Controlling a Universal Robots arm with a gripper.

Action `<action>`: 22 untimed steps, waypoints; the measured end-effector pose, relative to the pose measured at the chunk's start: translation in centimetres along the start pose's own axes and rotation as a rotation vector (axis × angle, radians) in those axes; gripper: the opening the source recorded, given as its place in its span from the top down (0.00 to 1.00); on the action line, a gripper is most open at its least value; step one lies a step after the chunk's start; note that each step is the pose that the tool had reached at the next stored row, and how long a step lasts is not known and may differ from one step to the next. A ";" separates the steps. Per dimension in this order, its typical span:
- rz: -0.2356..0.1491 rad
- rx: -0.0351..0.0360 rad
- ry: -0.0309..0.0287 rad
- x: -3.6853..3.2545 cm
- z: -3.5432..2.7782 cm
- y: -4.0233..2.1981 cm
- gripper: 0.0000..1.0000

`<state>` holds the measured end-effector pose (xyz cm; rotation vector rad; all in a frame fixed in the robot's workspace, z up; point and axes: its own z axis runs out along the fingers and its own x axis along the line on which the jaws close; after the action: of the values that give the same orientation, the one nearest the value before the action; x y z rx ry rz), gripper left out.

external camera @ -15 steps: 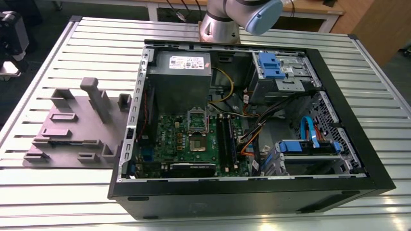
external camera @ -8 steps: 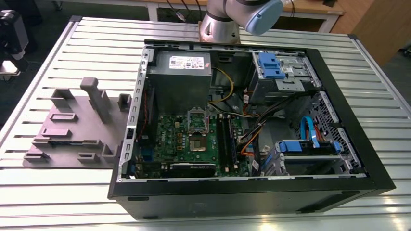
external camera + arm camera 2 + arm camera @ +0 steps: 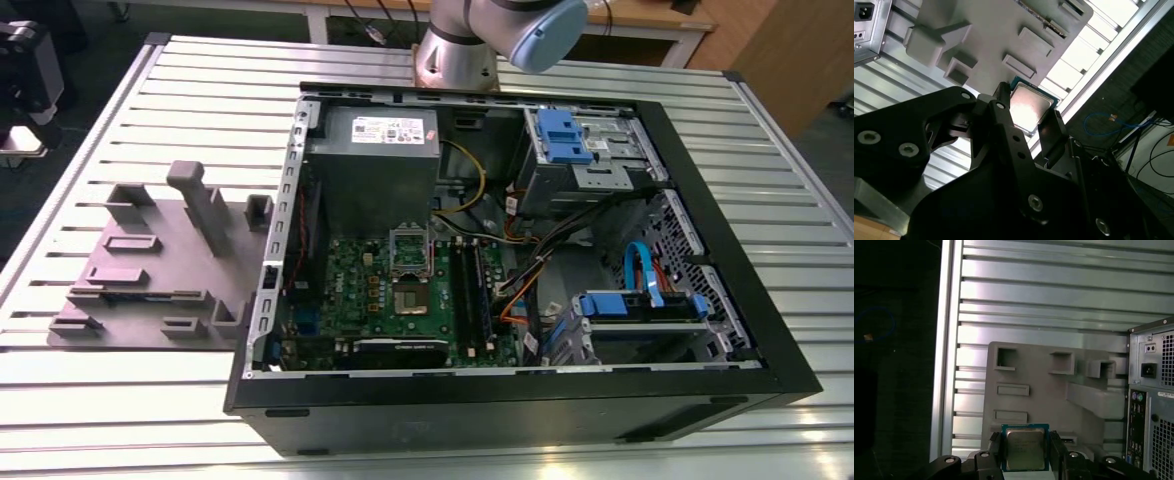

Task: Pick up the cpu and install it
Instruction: 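Pick up the cpu and move it towards the insertion slot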

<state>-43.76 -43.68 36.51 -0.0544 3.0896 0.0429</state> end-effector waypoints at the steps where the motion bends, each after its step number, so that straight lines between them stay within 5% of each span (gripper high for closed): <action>1: 0.000 0.0000 -0.0001 -0.08 0.01 0.00 0.53; 22: 0.000 -0.0001 -0.0002 -2.64 0.14 -0.10 0.53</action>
<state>-41.12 -43.68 36.50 -0.0544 3.0895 0.0430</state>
